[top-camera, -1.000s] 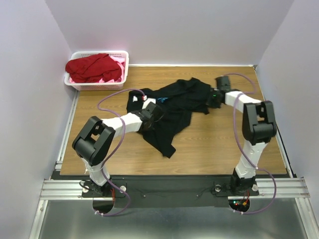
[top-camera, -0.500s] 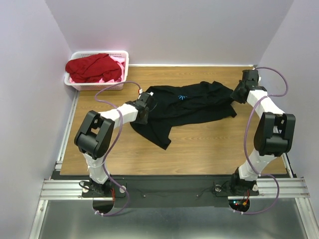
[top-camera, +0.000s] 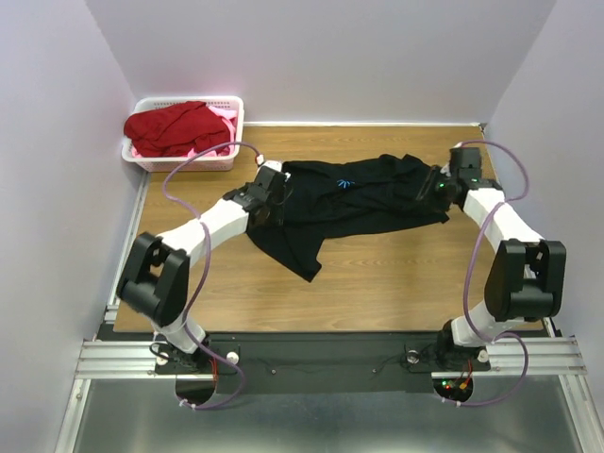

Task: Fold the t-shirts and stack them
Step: Flatten the tshirt out

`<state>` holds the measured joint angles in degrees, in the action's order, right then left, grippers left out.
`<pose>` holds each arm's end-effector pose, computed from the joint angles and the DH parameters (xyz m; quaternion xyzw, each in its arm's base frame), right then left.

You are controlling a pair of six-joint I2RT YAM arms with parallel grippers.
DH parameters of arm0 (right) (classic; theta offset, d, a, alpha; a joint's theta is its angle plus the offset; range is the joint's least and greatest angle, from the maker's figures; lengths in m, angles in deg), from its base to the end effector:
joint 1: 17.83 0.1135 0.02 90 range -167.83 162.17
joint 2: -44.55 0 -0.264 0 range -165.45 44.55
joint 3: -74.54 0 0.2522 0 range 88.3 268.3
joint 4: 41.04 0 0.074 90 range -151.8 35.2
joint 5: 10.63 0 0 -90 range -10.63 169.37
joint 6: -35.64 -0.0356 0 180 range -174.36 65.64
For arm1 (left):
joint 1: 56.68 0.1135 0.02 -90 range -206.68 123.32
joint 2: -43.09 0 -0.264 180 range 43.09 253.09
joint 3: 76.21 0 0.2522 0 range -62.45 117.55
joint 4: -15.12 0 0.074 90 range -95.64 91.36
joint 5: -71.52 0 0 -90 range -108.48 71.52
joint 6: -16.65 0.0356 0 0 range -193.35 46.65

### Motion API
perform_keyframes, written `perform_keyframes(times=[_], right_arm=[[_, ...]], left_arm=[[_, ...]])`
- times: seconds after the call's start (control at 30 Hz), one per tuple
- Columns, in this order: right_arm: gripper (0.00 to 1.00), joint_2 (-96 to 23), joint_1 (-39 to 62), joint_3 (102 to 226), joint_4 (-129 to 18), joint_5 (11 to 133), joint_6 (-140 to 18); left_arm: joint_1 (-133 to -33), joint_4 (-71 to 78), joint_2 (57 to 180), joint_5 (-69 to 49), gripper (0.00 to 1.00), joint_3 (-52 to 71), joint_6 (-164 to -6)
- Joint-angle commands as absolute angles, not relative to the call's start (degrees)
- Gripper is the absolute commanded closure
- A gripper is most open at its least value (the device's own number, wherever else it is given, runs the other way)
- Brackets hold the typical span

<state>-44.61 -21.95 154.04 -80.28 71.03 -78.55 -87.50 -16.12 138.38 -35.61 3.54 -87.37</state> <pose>0.3361 -0.0190 0.2528 0.2036 0.9118 0.1281 0.3329 0.3156 -0.1761 0.2301 0.0800 0.9175 -0.0109 0.3895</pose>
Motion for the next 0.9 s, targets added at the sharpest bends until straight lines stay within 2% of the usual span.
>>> perform_keyframes(times=[0.0,0.13,0.43,0.5,0.87], right_arm=[[0.56,-43.0,-13.5,152.0,-81.0,58.8,-77.2],[0.55,-43.0,-2.5,150.5,-80.9,60.0,-76.9],[0.56,-48.2,5.0,150.9,-75.5,56.3,-80.4],[0.61,-50.0,5.9,152.3,-74.2,54.7,-81.8],[0.67,-59.0,14.5,157.4,-68.5,49.5,-85.8]], left_arm=[[-90.7,-17.3,131.5,-31.5,0.41,-2.1,-94.8],[-93.4,-15.3,132.7,-30.4,0.44,-6.1,-97.1],[-97.0,-14.3,140.9,-31.2,0.53,-4.1,-97.3],[-97.0,-14.5,141.5,-31.3,0.59,-4.4,-97.2],[-96.9,-14.5,140.3,-31.9,0.59,-7.9,-98.0]])
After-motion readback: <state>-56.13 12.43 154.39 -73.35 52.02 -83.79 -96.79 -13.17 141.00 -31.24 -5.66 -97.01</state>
